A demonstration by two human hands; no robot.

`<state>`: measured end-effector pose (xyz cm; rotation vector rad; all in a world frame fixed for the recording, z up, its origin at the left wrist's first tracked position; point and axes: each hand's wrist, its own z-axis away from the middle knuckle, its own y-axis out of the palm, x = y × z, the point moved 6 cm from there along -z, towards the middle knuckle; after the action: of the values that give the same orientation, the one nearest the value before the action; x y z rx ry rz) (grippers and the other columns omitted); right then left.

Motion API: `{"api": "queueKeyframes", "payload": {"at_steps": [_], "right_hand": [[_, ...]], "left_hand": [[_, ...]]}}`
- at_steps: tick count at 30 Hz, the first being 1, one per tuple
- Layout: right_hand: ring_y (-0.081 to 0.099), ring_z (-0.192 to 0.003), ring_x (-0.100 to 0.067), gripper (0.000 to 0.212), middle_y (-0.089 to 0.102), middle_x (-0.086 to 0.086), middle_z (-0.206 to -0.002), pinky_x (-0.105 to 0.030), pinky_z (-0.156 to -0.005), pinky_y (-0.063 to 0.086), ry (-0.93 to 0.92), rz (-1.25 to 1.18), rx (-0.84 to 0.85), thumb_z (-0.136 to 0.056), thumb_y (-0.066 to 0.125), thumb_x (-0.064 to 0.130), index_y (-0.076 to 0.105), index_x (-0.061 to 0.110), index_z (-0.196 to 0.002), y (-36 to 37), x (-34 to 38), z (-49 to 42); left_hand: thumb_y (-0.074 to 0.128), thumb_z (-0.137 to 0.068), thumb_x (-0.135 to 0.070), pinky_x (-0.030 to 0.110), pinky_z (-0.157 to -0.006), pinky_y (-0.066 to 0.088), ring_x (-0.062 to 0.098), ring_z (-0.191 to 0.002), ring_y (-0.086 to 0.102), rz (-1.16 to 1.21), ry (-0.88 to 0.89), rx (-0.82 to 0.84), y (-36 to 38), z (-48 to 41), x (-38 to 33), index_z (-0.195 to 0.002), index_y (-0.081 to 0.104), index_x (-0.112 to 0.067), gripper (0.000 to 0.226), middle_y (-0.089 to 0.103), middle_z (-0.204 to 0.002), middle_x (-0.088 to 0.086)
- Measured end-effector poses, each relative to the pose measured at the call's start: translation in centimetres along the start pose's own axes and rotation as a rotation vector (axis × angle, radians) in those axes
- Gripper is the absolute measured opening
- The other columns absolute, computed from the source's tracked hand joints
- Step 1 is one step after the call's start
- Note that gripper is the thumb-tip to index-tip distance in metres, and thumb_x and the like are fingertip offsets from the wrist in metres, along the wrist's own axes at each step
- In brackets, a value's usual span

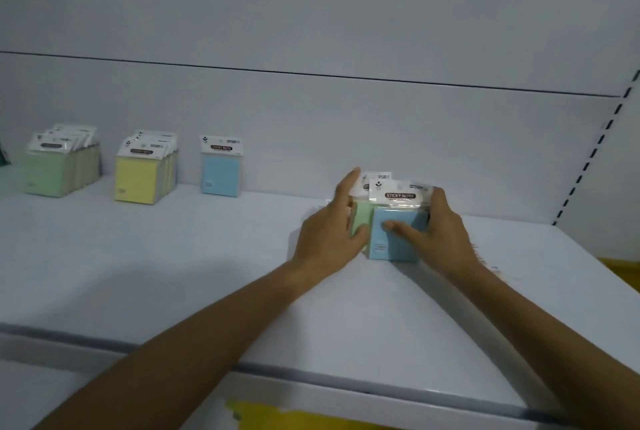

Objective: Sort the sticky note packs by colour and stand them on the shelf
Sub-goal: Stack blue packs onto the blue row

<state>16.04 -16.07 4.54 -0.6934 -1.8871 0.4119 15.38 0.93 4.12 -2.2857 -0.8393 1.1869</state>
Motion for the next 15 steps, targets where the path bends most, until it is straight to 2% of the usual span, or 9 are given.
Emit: {"api": "queueKeyframes", "payload": {"at_steps": [1, 3, 5, 7, 8, 10, 12, 15], "right_hand": [[0.06, -0.095, -0.021, 0.065, 0.061, 0.001, -0.108, -0.043, -0.08, 0.054, 0.068, -0.112, -0.021, -0.071, 0.08, 0.036, 0.04, 0.017, -0.118, 0.3, 0.0, -0.1], [0.063, -0.096, -0.02, 0.065, 0.063, -0.003, -0.111, -0.041, -0.083, 0.055, 0.219, -0.359, -0.06, -0.065, 0.085, 0.027, 0.044, 0.016, -0.115, 1.6, -0.1, -0.2], [0.065, -0.092, -0.018, 0.063, 0.066, -0.006, -0.112, -0.033, -0.074, 0.056, 0.36, -0.578, -0.044, -0.065, 0.085, 0.024, 0.051, 0.01, -0.116, 3.9, 0.1, -0.2], [0.065, -0.087, -0.02, 0.06, 0.065, -0.011, -0.112, -0.028, -0.063, 0.056, 0.446, -0.717, 0.024, -0.07, 0.082, 0.022, 0.052, 0.006, -0.119, 7.0, 1.4, 0.0], [0.064, -0.088, -0.022, 0.06, 0.064, -0.012, -0.113, -0.03, -0.067, 0.057, 0.474, -0.766, 0.052, -0.073, 0.08, 0.022, 0.049, 0.007, -0.122, 8.8, 2.4, 0.1], [0.061, -0.097, -0.024, 0.062, 0.059, -0.011, -0.119, -0.038, -0.083, 0.056, 0.507, -0.791, 0.074, -0.078, 0.075, 0.026, 0.042, 0.015, -0.13, 11.8, 4.6, 0.4], [0.058, -0.099, -0.021, 0.063, 0.056, -0.008, -0.12, -0.039, -0.09, 0.052, 0.459, -0.796, 0.08, -0.082, 0.071, 0.027, 0.037, 0.019, -0.134, 14.4, 7.4, 0.4], [0.061, -0.098, -0.019, 0.062, 0.059, -0.005, -0.119, -0.037, -0.089, 0.052, 0.423, -0.88, 0.171, -0.081, 0.072, 0.03, 0.039, 0.017, -0.132, 17.9, 11.0, 0.9]], "left_hand": [[0.067, -0.081, -0.022, 0.031, -0.073, 0.055, 0.017, -0.077, 0.065, 0.086, -0.067, -0.026, -0.6, 0.2, 0.6, -0.144, 0.023, -0.036, 0.079, 0.063, -0.098, -0.011], [0.069, -0.08, -0.018, 0.034, -0.078, 0.058, 0.014, -0.08, 0.068, 0.285, -0.184, -0.108, -2.0, 0.5, 2.0, -0.127, 0.051, -0.027, 0.052, 0.068, -0.098, -0.01], [0.068, -0.082, -0.014, 0.035, -0.081, 0.058, 0.014, -0.087, 0.069, 0.431, -0.262, -0.175, -3.6, 0.9, 3.1, -0.106, 0.064, -0.02, 0.026, 0.072, -0.1, -0.004], [0.067, -0.083, -0.014, 0.024, -0.076, 0.055, 0.01, -0.087, 0.067, 0.427, -0.238, -0.226, -5.6, 1.6, 3.6, -0.098, 0.063, -0.023, 0.017, 0.07, -0.095, -0.008], [0.067, -0.084, -0.017, 0.02, -0.073, 0.053, 0.006, -0.085, 0.065, 0.377, -0.207, -0.254, -6.7, 2.1, 3.8, -0.096, 0.062, -0.026, 0.017, 0.068, -0.092, -0.012], [0.067, -0.084, -0.021, 0.017, -0.071, 0.053, 0.003, -0.084, 0.063, 0.285, -0.203, -0.322, -8.8, 3.1, 4.9, -0.098, 0.061, -0.028, 0.017, 0.066, -0.093, -0.014], [0.066, -0.085, -0.019, 0.019, -0.071, 0.055, 0.007, -0.088, 0.065, 0.317, -0.244, -0.417, -11.2, 4.1, 6.7, -0.1, 0.06, -0.025, 0.017, 0.068, -0.099, -0.007], [0.063, -0.087, -0.013, 0.028, -0.073, 0.056, 0.015, -0.09, 0.068, 0.47, -0.316, -0.516, -14.8, 5.3, 9.2, -0.097, 0.06, -0.02, 0.013, 0.071, -0.103, 0.003]]}}
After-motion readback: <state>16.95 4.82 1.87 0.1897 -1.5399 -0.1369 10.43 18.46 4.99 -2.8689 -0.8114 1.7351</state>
